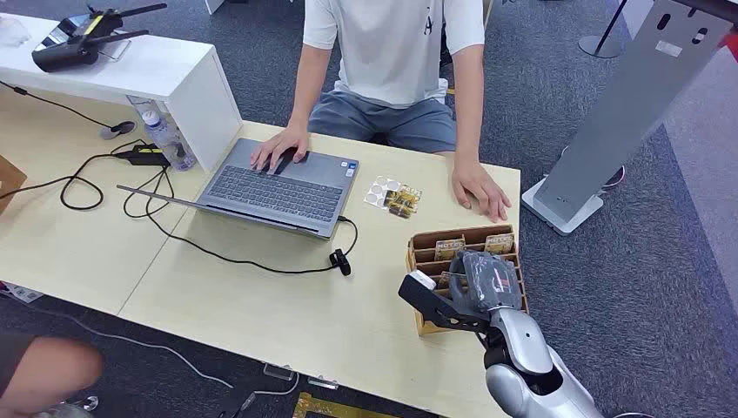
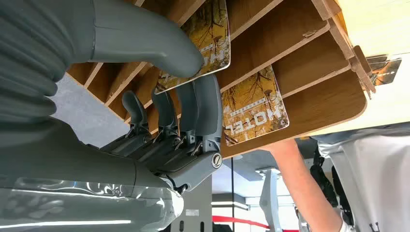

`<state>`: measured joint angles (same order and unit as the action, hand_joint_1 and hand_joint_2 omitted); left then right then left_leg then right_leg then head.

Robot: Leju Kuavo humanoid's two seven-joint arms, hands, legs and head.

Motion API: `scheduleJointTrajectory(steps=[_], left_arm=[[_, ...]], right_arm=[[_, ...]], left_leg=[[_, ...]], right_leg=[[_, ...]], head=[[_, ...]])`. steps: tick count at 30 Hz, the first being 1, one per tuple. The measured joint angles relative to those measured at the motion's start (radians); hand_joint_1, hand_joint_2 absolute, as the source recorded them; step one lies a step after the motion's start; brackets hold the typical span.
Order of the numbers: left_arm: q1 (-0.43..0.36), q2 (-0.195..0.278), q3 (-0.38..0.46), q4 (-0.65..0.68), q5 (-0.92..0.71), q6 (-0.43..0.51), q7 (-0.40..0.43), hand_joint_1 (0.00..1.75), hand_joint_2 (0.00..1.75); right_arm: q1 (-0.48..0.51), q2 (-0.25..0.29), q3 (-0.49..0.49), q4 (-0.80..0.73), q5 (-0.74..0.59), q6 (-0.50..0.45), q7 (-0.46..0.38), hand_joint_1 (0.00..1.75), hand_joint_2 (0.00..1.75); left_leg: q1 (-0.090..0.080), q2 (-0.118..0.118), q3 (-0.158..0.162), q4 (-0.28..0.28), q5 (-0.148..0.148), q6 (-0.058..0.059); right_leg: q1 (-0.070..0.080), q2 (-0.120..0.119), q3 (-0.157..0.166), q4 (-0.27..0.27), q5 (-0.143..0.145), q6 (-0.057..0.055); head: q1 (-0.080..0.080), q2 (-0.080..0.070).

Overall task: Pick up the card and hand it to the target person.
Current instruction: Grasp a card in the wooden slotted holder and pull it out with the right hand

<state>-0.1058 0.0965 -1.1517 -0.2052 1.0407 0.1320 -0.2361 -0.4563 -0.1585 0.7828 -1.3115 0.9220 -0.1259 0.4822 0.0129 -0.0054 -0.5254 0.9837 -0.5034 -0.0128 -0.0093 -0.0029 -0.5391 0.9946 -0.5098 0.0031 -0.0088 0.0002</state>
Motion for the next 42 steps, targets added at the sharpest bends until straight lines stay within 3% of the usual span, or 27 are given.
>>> scheduleJointTrajectory(steps=[4, 8, 12, 19, 42], left_arm=[[0.0, 0.0, 0.0, 0.0, 0.0, 0.0, 0.0, 0.0, 0.0], [0.0, 0.0, 0.0, 0.0, 0.0, 0.0, 0.0, 0.0, 0.0], [0.0, 0.0, 0.0, 0.0, 0.0, -0.004, 0.0, 0.0, 0.0], [0.0, 0.0, -0.001, 0.0, 0.0, -0.006, 0.0, 0.0, 0.0], [-0.001, 0.002, -0.023, 0.0, -0.001, -0.028, -0.019, 0.0, 0.0]], right_arm=[[0.0, -0.001, 0.0, 0.0, 0.0, 0.0, 0.0, 1.08, 1.75], [0.003, -0.002, 0.0, 0.0, -0.001, 0.003, 0.001, 1.06, 1.75], [0.012, -0.003, -0.001, 0.004, -0.01, 0.018, 0.002, 1.13, 1.75], [0.012, -0.003, -0.01, 0.009, -0.019, 0.022, 0.001, 1.46, 1.75], [0.02, -0.01, -0.018, -0.043, 0.01, 0.03, 0.008, 1.54, 1.75]], left_leg=[[0.0, 0.0, 0.0, 0.0, 0.0, 0.0], [0.0, 0.0, 0.0, 0.0, 0.0, 0.0], [0.0, 0.0, 0.0, 0.0, 0.0, 0.0], [0.0, 0.0, 0.0, 0.0, 0.0, 0.0], [0.0, 0.0, 0.0, 0.0, 0.0, 0.0]], right_leg=[[0.0, 0.0, 0.0, 0.0, 0.0, 0.0], [0.0, 0.0, 0.0, 0.0, 0.0, 0.0], [0.0, 0.0, 0.0, 0.0, 0.0, 0.0], [0.0, 0.0, 0.0, 0.0, 0.0, 0.0], [0.0, 0.0, 0.0, 0.0, 0.0, 0.0]], head=[[0.0, 0.0], [0.0, 0.0], [0.0, 0.0], [0.0, 0.0], [0.0, 0.0]])
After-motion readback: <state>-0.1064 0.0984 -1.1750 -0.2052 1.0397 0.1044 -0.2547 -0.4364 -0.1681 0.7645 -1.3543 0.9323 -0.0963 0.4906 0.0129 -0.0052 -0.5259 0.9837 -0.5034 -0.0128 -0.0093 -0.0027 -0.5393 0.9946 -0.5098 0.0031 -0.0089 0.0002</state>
